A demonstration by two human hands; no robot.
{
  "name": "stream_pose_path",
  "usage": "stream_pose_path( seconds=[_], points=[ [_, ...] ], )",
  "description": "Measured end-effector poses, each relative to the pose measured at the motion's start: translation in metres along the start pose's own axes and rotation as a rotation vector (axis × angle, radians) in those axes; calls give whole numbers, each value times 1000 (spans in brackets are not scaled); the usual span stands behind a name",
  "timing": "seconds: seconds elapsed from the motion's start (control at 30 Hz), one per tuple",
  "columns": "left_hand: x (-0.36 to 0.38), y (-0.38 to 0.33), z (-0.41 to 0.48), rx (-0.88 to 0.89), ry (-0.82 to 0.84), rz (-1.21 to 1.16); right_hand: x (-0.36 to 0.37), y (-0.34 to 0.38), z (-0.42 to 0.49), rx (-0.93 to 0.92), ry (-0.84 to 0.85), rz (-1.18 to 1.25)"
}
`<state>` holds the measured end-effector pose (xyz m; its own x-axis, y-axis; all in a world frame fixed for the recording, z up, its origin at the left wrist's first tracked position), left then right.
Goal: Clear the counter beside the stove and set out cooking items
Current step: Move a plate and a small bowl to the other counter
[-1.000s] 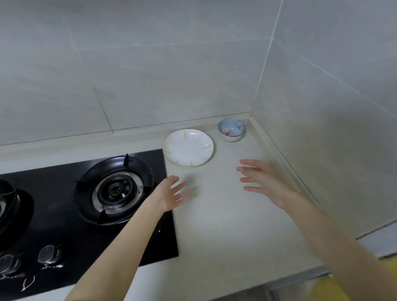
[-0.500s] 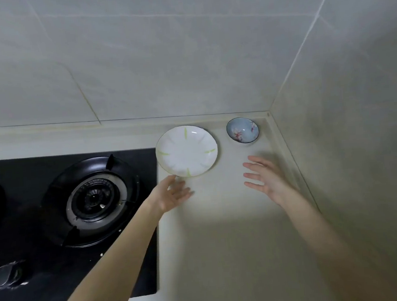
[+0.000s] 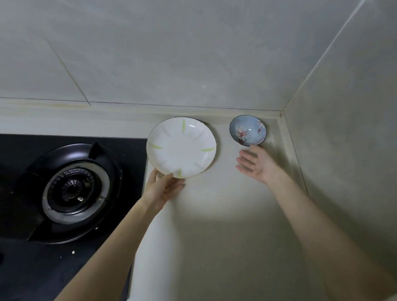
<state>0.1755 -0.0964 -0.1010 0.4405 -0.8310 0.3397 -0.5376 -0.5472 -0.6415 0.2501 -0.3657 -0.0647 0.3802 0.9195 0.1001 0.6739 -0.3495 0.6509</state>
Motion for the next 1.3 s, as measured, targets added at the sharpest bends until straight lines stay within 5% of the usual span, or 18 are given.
stream_pose_path(
  seconds=[0.23,0.8,1.3],
  points=[
    [-5,-6,-17,110,-50,78,8,0,27,41,59,129],
    [-41,-16,-129,229,-82,99,11,-10,-37,-167,5,-118],
    [-155,-21,-307,498,-347,-233,114,-50,-208,-370,478,-398]
  ],
)
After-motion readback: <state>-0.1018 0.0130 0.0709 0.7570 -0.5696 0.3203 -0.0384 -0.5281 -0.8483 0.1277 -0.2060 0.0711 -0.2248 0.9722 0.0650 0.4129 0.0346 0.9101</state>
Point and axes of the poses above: each hand's wrist, its own z-axis towards the middle knuckle, its own x-axis out of the palm, y = z × x, the point moved 3 cm from there along z, towards the middle knuckle, and after that the axes turned 4 degrees about -y, right-handed, at the moved point
